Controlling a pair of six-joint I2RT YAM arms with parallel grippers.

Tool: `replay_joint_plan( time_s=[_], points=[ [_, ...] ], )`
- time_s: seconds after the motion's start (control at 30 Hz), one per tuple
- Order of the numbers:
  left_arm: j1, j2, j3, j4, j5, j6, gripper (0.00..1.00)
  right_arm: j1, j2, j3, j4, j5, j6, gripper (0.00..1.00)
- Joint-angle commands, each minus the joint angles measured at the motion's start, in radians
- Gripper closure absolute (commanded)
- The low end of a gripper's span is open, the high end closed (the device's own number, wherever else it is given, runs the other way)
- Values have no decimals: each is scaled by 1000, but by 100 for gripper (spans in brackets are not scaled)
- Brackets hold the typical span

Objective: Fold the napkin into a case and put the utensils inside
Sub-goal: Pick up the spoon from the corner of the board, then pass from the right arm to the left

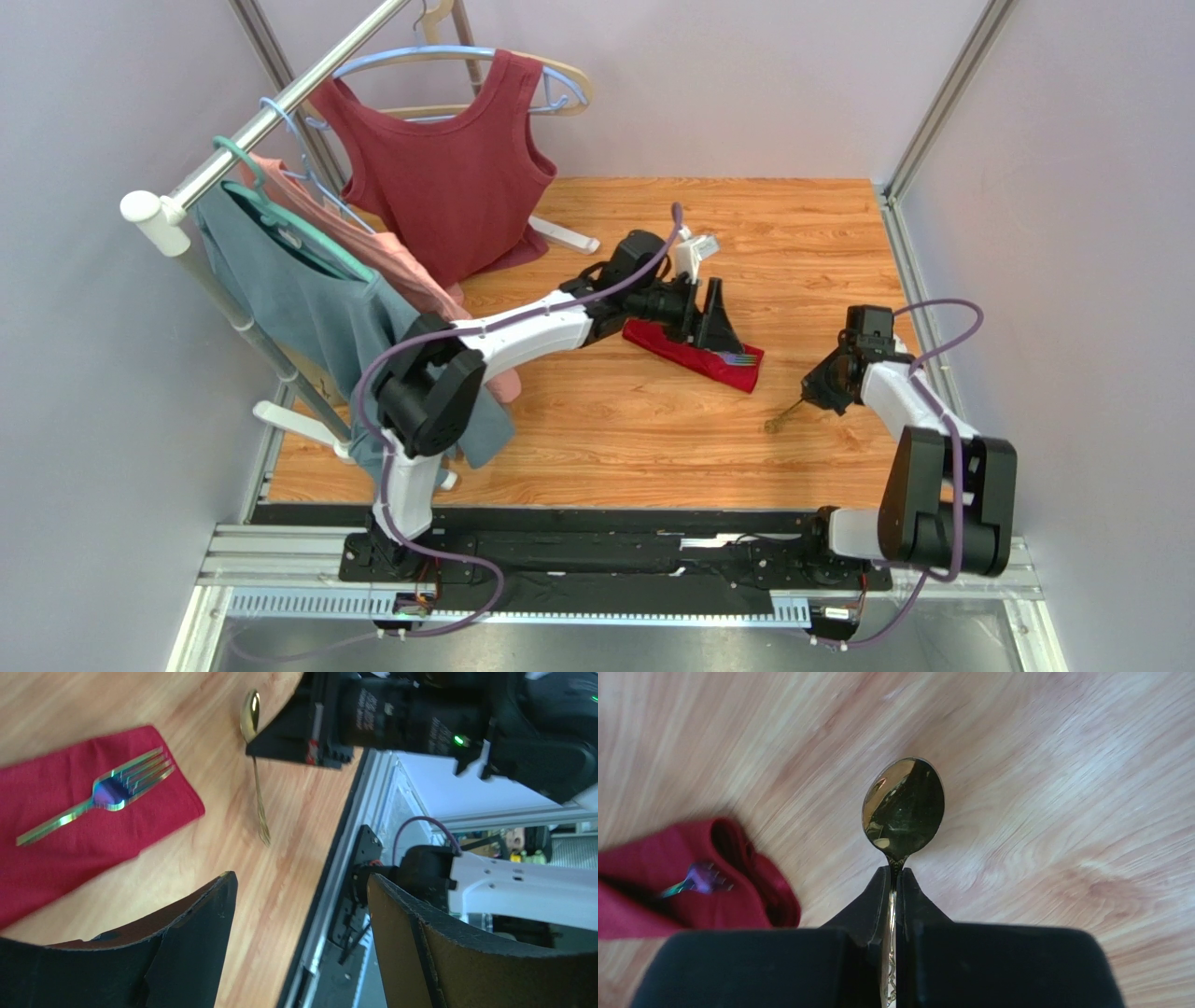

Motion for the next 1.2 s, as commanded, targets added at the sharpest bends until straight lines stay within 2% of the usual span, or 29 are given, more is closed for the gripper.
replay_joint_plan(
  time_s=[0.0, 0.1, 0.33, 0.43, 0.5, 0.57, 0.6, 0.63, 0.67, 0.7, 0.73, 0.8, 0.87, 0.93, 1.03, 1.17],
  points=[
    [-63, 123, 155, -28, 34, 95, 23, 9, -123, -2, -24, -119, -12, 100],
    [-103, 206, 252, -120, 7, 128, 23, 18, -195, 15, -59, -168, 21, 100],
    [-115, 266, 252, -69, 68, 85, 21, 56, -263, 58, -96, -213, 84, 100],
    [-116, 279, 249, -63, 94, 76, 26, 66, -283, 66, -93, -240, 118, 100],
    [-115, 288, 243, -45, 111, 56, 36, 79, -289, 75, -87, -263, 141, 100],
    [-104, 286, 237, -46, 149, 53, 61, 86, -285, 85, -88, -288, 141, 100],
    [-95, 273, 214, -52, 159, 50, 78, 86, -282, 98, -85, -311, 127, 100],
    [-69, 259, 192, -54, 174, 43, 100, 86, -279, 105, -78, -324, 106, 93],
    [-54, 243, 163, -39, 194, 36, 100, 86, -265, 113, -59, -335, 77, 82],
    [-38, 202, 108, -11, 212, 30, 100, 86, -253, 137, -55, -350, -18, 60],
    [-9, 184, 88, -22, 231, 36, 100, 86, -231, 154, -50, -372, -73, 57],
    [20, 136, 77, -158, 257, 95, 100, 87, -191, 185, -42, -410, -217, 56],
    [58, 108, 69, -271, 316, 141, 100, 86, -187, 168, 34, -439, -281, 56],
    [95, 62, 39, -321, 369, 166, 100, 86, -170, 150, 99, -559, -336, 57],
    [143, -7, -6, -410, 411, 230, 100, 89, -142, 138, 200, -691, -313, 57],
    [169, -13, 32, -618, 458, 367, 100, 101, -121, 135, 287, -839, -298, 56]
  ],
)
